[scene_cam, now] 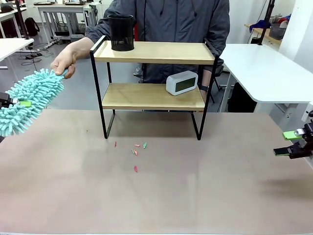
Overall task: Clean the shelf.
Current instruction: Hand the Duster back to the human.
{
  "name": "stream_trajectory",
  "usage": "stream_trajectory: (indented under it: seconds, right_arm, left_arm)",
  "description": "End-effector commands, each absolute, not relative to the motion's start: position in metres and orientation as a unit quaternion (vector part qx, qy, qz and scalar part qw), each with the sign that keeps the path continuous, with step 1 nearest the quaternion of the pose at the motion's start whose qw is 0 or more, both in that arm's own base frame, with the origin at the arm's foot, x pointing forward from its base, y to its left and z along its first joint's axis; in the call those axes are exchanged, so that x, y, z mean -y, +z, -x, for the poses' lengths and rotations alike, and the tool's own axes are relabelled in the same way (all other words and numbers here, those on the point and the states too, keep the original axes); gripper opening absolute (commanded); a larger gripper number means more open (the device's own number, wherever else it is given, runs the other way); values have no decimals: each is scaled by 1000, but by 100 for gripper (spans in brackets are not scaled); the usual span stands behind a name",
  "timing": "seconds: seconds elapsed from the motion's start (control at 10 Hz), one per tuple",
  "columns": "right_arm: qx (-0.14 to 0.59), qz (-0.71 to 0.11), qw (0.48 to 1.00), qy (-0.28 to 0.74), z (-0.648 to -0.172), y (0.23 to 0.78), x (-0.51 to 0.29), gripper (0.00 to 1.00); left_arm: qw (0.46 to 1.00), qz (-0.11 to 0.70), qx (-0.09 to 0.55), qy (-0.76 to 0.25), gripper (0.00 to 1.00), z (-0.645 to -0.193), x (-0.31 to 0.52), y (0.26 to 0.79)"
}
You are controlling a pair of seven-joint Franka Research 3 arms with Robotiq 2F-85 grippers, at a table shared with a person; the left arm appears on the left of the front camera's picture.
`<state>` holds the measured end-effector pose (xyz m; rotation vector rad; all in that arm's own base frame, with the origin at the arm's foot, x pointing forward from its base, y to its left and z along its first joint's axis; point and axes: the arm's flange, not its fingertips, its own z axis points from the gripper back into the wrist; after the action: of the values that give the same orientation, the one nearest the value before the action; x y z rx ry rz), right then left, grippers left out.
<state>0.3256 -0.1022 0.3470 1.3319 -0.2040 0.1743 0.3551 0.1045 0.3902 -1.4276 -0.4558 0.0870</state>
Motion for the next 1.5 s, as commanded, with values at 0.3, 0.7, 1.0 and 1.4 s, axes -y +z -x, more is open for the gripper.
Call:
stream_trajectory:
  seconds: [0.3, 0.7, 1.0, 1.4]
  right_arm:
    - [94, -615, 778, 80, -323, 348, 104, 100]
    - [94, -615, 778, 80, -323, 348, 104, 100]
    - [91, -614, 755, 212, -327, 413, 40, 100]
    - [88, -622, 751, 203, -328, 411, 34, 100]
  left_arm:
    - [723, 656, 215, 26, 100, -351, -99, 396]
    - [680, 701, 211, -44, 100, -326, -73, 405]
    - [662, 727, 156, -94, 100, -345, -16, 384]
    - [665, 728, 141, -94, 100, -359, -15, 389]
